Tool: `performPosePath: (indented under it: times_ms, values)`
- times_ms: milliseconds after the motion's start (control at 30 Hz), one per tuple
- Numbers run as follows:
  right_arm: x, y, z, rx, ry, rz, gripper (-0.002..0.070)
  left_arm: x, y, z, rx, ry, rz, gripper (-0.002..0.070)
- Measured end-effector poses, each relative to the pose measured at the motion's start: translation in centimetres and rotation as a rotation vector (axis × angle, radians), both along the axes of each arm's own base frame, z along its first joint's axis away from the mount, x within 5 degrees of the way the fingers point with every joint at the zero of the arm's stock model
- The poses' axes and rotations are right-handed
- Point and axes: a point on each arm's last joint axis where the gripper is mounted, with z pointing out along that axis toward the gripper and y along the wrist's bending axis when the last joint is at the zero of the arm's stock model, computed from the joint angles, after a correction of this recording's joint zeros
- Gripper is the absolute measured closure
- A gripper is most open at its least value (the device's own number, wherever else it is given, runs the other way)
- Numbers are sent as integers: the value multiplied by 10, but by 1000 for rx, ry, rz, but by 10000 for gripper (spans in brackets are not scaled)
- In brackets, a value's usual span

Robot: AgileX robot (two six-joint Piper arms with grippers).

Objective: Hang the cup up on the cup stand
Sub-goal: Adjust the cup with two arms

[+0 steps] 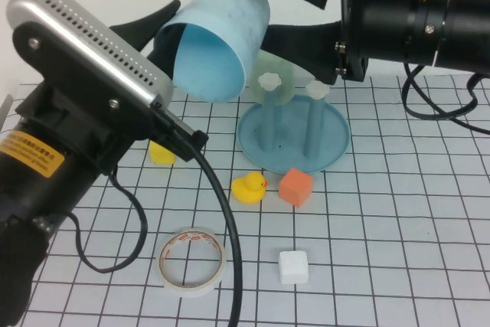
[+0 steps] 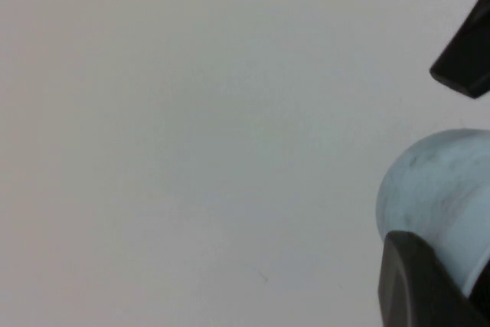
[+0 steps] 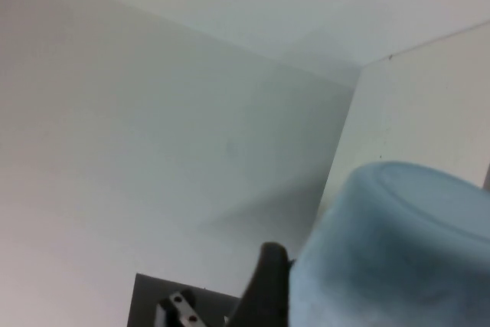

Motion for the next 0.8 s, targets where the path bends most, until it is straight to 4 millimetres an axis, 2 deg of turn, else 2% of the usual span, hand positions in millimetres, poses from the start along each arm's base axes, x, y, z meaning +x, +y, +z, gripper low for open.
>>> performPosePath:
  times_ms: [300,800]
  values:
    - [5,1,-4,14,43,-20,-17,-2,0,5,-11,-61,-7,670]
    - [13,7,-17,32,132,-9,-17,7,-12,-8,10,-17,-57,669]
